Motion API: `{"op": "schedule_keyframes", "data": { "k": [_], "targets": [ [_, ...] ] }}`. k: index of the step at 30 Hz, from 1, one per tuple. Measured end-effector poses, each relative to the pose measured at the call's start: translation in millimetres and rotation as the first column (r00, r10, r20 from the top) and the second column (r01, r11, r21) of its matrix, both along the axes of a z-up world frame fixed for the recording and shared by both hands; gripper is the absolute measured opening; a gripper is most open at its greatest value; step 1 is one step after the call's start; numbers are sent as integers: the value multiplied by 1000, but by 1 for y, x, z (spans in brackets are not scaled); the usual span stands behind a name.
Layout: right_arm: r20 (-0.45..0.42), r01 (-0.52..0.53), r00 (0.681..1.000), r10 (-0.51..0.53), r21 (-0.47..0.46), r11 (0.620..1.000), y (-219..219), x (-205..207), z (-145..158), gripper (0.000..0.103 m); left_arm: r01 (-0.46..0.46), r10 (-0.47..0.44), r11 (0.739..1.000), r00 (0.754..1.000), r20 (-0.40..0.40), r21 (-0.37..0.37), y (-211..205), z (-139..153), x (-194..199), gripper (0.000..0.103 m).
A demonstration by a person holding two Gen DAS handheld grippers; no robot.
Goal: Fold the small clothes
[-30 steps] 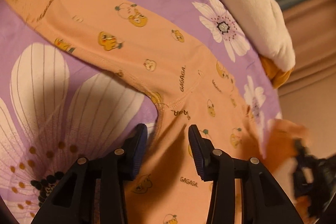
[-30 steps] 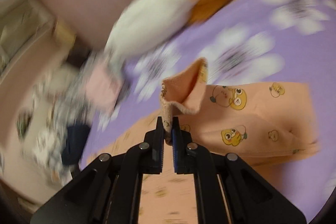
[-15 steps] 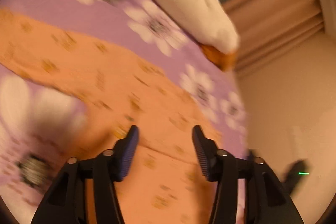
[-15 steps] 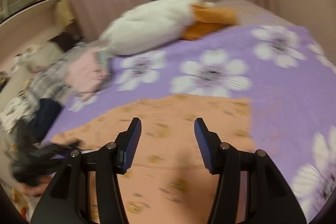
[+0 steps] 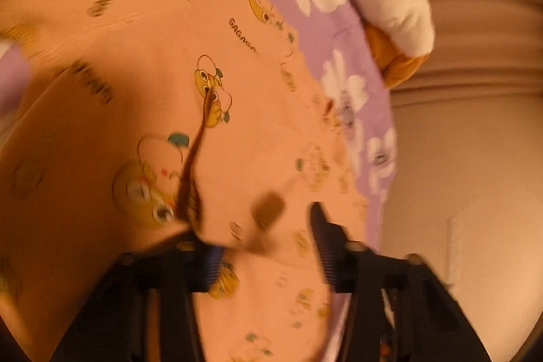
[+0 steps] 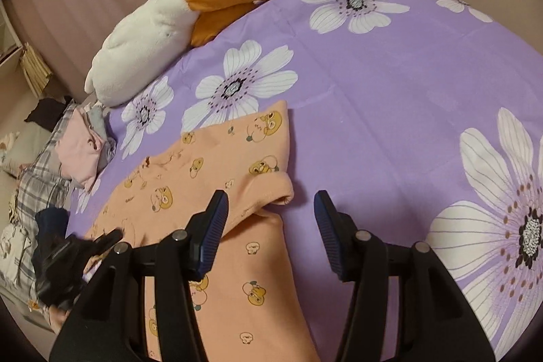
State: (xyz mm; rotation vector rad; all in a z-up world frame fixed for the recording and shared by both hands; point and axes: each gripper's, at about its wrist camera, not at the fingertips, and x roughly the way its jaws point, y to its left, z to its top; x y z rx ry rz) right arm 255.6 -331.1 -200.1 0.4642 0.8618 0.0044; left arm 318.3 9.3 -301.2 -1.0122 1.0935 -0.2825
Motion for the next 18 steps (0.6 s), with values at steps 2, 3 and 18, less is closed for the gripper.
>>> {"op": "schedule_keyframes", "data": {
  "k": [2,3,18],
  "targets": [
    [-19,8,1000,-8,2,1000,1,3,-4,53,-2,3,998,1000,-7,60,-5,3,4,27],
    [-33,9,999,-9,7,1000,1,6,-8,53,-3,4,996,1000,-6,86,-6,7,6,27],
    [-113,-63,992,53,-95,993,4,13,-20,54,-228,205,883,974,99,411,47,35,6,5]
  ]
}}
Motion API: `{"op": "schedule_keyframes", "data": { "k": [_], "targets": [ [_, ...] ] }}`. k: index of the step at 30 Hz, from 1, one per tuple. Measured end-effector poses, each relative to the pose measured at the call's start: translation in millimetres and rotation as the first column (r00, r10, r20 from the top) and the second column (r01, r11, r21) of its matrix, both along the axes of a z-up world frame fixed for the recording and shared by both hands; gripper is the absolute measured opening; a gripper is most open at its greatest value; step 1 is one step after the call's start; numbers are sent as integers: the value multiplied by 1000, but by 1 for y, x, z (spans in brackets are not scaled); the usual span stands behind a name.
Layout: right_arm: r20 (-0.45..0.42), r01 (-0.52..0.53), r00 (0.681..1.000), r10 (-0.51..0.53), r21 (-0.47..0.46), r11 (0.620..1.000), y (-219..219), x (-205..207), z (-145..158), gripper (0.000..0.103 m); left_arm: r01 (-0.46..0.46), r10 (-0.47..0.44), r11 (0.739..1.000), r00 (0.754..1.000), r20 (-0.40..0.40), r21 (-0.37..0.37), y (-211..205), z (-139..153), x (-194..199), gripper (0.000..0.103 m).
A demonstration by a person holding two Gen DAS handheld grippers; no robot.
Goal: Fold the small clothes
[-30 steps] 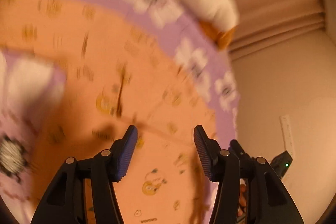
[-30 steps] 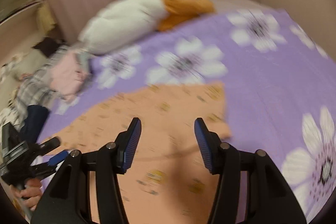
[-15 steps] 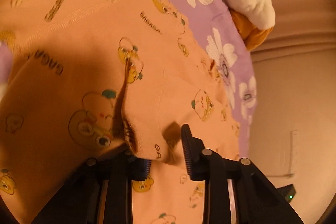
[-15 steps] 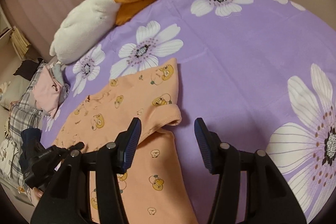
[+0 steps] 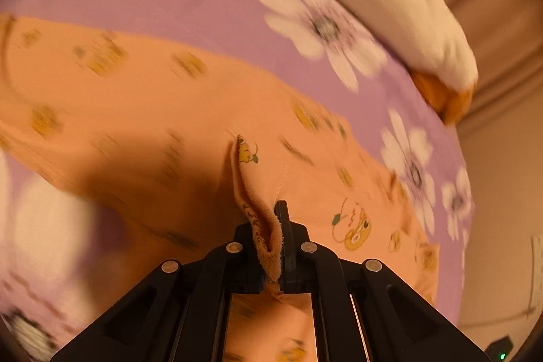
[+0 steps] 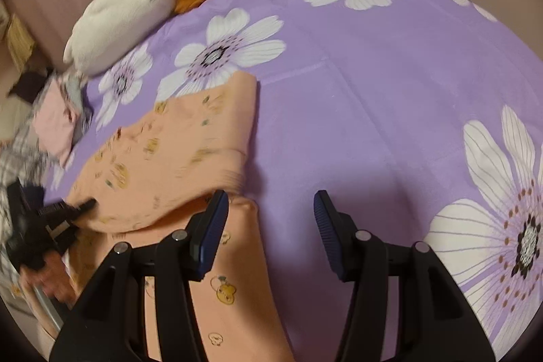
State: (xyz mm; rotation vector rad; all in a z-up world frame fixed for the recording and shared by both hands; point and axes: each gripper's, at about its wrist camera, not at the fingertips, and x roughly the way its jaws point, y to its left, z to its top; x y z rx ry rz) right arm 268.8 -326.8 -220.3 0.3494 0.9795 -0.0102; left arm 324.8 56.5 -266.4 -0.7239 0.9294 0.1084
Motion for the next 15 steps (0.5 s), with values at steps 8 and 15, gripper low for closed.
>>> {"op": "schedule_keyframes", "data": {
  "k": [8,15],
  "targets": [
    [-67,-88,995,76,-203,975,41,25,-31,19,-138,137,990,990,36,2,39,2,-13,5],
    [-83,-16,996,12,-44,999,9,19,-31,19,-158,158,987,987,-35,4,49,2,-17,32]
  ]
}}
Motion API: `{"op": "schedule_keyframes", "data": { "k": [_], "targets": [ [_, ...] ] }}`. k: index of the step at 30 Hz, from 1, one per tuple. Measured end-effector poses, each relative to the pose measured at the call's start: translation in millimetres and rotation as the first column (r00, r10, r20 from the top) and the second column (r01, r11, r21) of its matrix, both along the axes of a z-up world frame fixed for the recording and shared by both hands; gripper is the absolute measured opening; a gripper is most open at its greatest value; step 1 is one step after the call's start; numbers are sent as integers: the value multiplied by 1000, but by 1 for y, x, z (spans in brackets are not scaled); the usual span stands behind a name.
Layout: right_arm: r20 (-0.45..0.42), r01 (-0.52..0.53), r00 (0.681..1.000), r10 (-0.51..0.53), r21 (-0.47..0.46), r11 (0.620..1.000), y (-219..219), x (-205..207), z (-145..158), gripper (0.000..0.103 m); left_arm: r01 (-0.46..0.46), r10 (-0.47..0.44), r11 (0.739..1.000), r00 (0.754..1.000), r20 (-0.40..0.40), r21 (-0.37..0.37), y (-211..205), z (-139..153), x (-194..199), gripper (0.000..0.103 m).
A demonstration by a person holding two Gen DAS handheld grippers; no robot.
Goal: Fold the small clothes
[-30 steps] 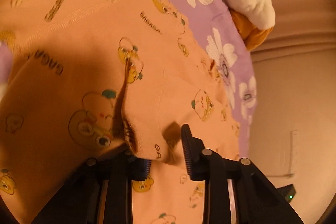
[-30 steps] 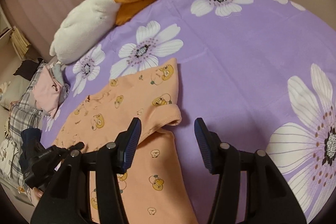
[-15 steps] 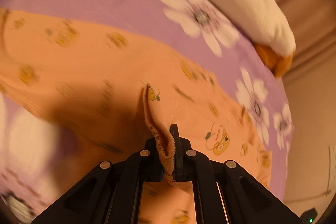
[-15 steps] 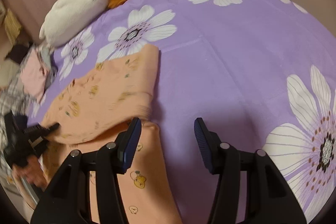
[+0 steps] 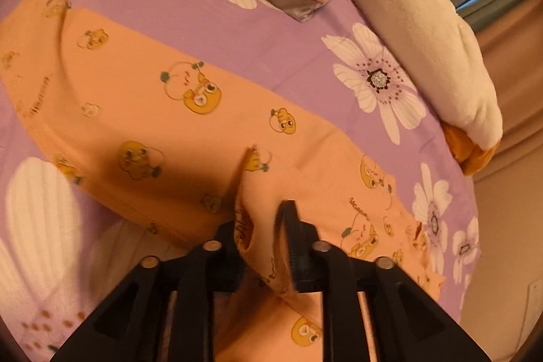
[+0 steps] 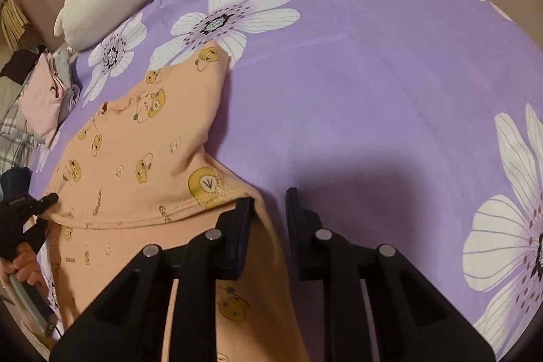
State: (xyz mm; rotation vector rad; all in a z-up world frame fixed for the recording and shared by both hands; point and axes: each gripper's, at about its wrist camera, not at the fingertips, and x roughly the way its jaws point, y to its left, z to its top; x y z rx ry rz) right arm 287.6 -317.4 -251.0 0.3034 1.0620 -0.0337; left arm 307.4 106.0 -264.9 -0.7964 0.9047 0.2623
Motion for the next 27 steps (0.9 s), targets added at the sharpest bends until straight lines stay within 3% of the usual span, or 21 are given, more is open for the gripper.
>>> {"op": "schedule_keyframes", "data": {
  "k": [2,3,5,7,11,13,15,16,17,18,19,21,22,23,24,26,27],
  "targets": [
    [-2,-15,1000,15,-42,999,5,0,1,19,-8,9,998,1000,-8,62,4,13,-6,55],
    [-3,-22,1000,22,-65,998,8,0,1,19,-44,44,993,999,1,109,10,21,-13,58],
    [-7,-28,1000,28,-104,994,15,0,2,19,-119,116,984,993,35,134,22,32,-27,58],
    [-20,-28,999,26,-105,994,16,0,4,22,-150,145,987,986,84,59,33,40,-39,58],
    [-26,-37,999,35,-69,997,12,-4,20,23,5,6,998,986,170,-67,20,45,-37,56],
    [45,-17,999,21,-69,997,10,-9,37,23,107,-91,992,977,192,-73,2,43,-31,53],
    [88,-12,996,15,-35,999,7,-11,48,23,224,-211,972,965,154,-72,-18,24,-18,53],
    [110,-13,994,11,14,1000,6,-11,50,24,230,-219,969,969,116,-88,-20,9,-16,53],
    [121,-15,993,8,59,998,5,-11,49,24,195,-189,973,980,62,-121,-19,-10,-14,48],
    [119,-25,993,14,96,995,6,-7,43,24,135,-127,975,990,53,-175,-11,-25,-18,32],
    [110,-36,994,24,104,994,11,-5,37,23,109,-98,973,993,67,-205,-4,-25,-23,30],
    [8,-35,999,35,55,998,22,6,6,17,113,-85,953,990,108,-281,13,-11,-34,30],
    [-18,-16,1000,17,48,999,24,7,-4,17,94,-57,957,989,138,-276,22,-1,-42,30],
    [22,-4,1000,3,48,999,27,4,2,23,62,-14,967,982,189,-249,33,12,-56,33],
    [30,-18,999,16,61,998,30,3,8,23,18,34,975,972,233,-221,45,25,-71,43],
    [93,-80,993,68,124,989,36,-4,22,21,-64,114,976,965,238,-207,68,36,-91,57],
    [117,-97,990,81,133,986,39,-8,26,20,-103,152,972,961,231,-211,84,37,-100,58]
  ]
}}
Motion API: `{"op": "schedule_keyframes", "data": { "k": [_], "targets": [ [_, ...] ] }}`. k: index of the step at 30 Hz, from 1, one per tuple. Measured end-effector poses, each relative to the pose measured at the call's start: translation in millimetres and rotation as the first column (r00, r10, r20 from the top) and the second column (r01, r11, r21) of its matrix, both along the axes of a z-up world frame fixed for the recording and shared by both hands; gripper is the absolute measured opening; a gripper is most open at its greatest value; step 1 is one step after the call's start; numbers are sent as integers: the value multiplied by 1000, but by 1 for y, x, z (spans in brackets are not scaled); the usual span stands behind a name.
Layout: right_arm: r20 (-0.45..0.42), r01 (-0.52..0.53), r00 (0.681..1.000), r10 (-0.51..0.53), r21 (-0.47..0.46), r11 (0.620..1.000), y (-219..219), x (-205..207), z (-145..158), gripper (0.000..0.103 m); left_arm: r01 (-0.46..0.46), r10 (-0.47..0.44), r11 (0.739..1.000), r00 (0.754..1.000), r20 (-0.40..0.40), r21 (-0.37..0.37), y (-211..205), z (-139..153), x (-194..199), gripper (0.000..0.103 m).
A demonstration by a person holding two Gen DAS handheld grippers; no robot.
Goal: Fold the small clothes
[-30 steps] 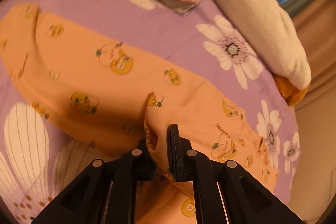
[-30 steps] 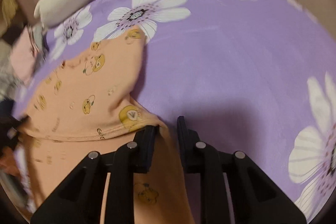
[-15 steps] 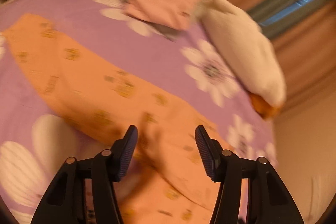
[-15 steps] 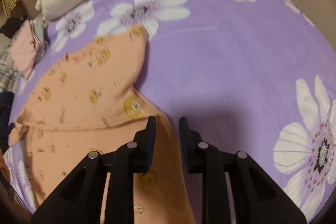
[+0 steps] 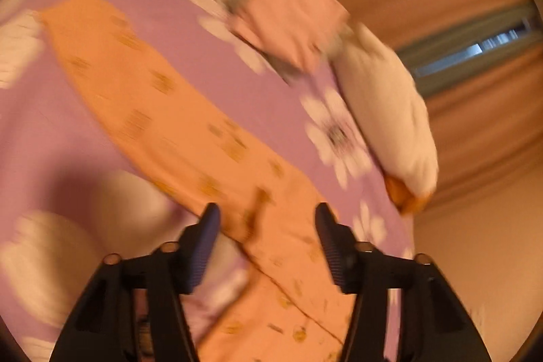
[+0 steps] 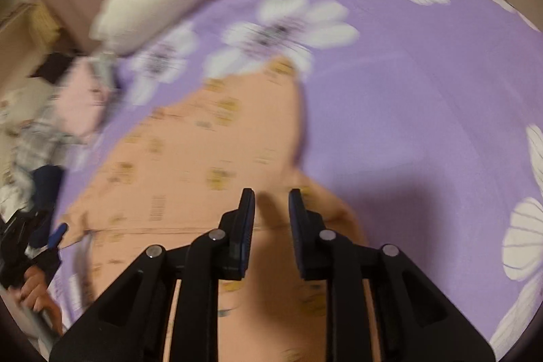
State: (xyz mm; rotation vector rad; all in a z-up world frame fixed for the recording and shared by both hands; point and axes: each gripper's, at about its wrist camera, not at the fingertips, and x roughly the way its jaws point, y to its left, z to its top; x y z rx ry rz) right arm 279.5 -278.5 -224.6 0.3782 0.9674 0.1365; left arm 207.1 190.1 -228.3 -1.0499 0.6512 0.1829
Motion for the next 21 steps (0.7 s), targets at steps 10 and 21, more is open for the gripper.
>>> {"op": "schedule_keyframes", "data": {
  "k": [10,21],
  "targets": [
    [-114,78,991,-77,7,997,-11,10,-28,19,-165,150,983,974,-168,-83,96,-45,-22,60],
    [-63,42,997,-47,-88,995,-3,8,-27,20,-166,155,973,984,-83,-159,142,-66,5,29]
  ]
}}
